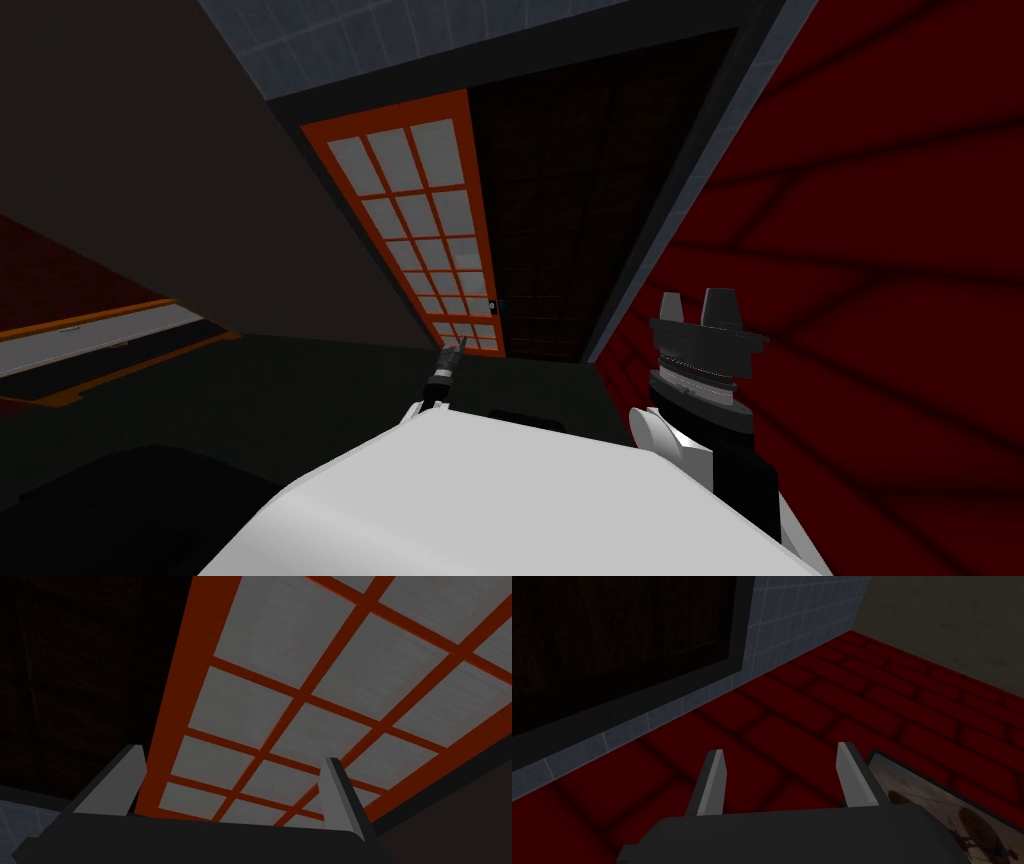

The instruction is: Pull the door open

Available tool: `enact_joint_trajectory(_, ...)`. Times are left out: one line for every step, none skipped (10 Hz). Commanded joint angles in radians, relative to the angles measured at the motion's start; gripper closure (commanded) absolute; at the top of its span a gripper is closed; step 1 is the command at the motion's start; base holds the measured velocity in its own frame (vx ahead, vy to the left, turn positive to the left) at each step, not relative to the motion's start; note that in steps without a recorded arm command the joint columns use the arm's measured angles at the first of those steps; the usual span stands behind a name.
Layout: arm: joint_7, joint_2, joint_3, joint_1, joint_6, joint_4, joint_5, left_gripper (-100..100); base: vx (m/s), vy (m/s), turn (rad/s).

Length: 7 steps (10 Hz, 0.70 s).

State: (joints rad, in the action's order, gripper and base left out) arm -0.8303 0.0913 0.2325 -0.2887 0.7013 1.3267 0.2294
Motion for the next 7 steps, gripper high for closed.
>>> enact_joint_trajectory(-0.038,-0.001,0.007,0.002,0.009,-0.027,0.008,-100,0.102,0.001,-0.057)
enact_joint_trajectory(-0.061,-0.002,0.012,0.009,0.017,-0.050,0.012,-100,0.097,-0.003,-0.059)
enact_joint_trajectory(-0.083,-0.002,0.017,0.015,0.024,-0.074,0.017,-100,0.095,-0.009,-0.056)
enact_joint_trajectory(-0.105,-0.003,0.022,0.022,0.031,-0.097,0.021,-100,0.094,-0.004,-0.048)
enact_joint_trajectory(-0.126,-0.004,0.027,0.028,0.038,-0.118,0.025,-100,0.105,0.003,-0.052)
enact_joint_trajectory(-0.147,-0.006,0.032,0.034,0.045,-0.139,0.030,-100,0.108,0.005,-0.047)
enact_joint_trajectory(-0.168,-0.007,0.036,0.040,0.052,-0.161,0.034,-100,0.108,0.002,-0.060)
